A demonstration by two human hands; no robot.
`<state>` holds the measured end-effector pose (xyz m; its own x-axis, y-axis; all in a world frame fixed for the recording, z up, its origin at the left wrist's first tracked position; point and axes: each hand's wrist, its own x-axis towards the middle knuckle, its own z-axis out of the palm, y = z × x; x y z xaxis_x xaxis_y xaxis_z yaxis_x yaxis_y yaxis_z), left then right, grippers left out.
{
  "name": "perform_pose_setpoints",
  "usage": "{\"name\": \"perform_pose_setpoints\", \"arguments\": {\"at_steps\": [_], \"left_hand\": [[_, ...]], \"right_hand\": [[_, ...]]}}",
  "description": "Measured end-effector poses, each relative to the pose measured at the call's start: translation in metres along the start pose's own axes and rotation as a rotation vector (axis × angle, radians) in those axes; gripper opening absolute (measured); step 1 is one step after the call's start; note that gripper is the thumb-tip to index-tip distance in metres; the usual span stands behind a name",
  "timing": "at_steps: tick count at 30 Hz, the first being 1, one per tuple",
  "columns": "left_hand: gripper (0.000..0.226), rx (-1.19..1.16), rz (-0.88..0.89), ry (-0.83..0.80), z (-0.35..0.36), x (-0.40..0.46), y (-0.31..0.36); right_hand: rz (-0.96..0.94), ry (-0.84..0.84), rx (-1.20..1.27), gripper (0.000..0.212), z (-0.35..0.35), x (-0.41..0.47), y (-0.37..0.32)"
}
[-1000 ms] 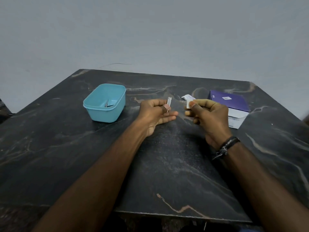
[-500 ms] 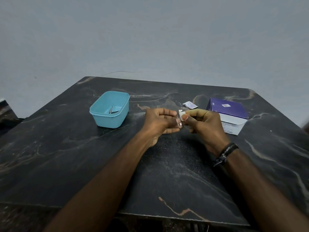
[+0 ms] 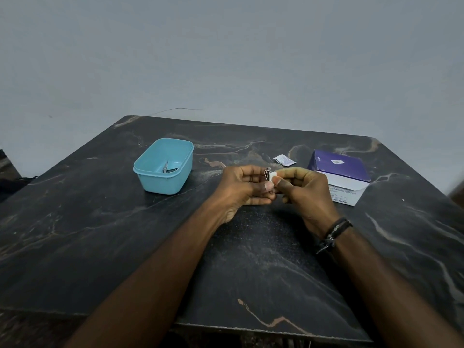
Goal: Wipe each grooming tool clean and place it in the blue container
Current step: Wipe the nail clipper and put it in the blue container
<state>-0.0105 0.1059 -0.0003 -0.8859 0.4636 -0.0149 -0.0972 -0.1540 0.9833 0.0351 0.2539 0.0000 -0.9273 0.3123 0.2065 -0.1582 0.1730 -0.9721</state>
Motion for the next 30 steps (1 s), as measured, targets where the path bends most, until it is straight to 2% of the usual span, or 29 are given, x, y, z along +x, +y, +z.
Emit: {"name": "perform_pose_setpoints", "arguments": {"at_steps": [12, 18, 30], "left_hand": [[0.022, -0.042, -0.013, 0.018, 0.0001, 0.0015, 0.0014], [0.025, -0.060, -0.022, 0.032, 0.0004, 0.0032, 0.0006], [0.022, -0.096, -0.022, 0.032, 0.0007, 0.0029, 0.0033]], "right_hand": [[-0.138, 0.086, -0.138, 0.008, 0.0027, 0.0001, -0.0010], [-0.112, 0.136, -0.107, 0.010, 0.0025, -0.0005, -0.0039], [-0.060, 0.104, -0.030, 0.015, -0.0027, 0.0025, -0.0041]]}}
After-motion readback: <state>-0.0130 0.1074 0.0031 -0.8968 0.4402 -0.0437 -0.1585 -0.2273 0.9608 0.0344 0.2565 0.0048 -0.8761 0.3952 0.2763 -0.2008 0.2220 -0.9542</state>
